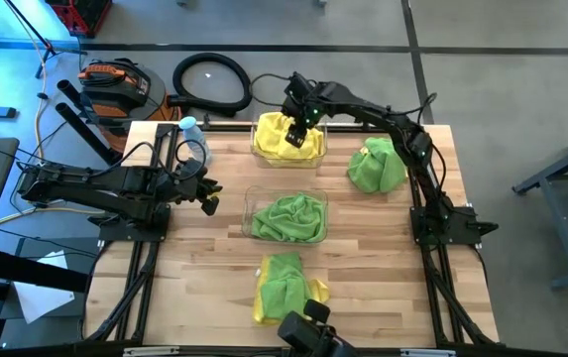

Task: Sort microfiber towel by color & place in baskets
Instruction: Put the green towel into the bottom transparent bin

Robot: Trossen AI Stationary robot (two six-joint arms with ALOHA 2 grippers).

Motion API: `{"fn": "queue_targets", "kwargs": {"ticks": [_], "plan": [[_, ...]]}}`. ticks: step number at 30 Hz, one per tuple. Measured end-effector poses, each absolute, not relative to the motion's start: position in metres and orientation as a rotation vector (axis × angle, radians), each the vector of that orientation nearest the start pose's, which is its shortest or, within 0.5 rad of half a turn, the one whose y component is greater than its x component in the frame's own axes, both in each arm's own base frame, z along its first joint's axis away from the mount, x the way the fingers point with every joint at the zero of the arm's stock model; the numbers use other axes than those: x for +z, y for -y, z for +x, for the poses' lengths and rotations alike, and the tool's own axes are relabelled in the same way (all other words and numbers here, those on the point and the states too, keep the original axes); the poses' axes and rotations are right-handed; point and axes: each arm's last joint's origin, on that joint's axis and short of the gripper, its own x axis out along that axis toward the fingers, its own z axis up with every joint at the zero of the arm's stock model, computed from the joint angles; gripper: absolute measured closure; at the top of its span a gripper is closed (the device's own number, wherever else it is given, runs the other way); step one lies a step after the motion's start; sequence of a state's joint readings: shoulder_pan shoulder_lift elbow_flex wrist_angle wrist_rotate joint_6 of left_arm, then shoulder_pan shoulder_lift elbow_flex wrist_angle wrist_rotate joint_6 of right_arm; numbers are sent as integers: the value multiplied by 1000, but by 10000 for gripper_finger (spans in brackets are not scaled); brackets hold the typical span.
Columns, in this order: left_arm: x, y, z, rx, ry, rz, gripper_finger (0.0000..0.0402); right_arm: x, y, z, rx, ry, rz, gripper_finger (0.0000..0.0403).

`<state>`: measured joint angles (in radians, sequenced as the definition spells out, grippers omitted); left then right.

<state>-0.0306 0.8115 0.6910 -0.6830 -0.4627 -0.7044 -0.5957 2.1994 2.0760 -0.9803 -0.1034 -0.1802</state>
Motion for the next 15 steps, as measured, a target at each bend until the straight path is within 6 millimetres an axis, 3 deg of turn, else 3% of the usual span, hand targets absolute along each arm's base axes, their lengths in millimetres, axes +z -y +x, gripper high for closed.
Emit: {"fn": "queue_targets", "kwargs": {"ticks": [7,15], "plan": [[258,-8,154,662,-600,-457,296,284,258,386,-337,-1085,231,253],[258,-9,154,667,-602,-428,296,285,250,376,-388,-1179,390,253]]}}
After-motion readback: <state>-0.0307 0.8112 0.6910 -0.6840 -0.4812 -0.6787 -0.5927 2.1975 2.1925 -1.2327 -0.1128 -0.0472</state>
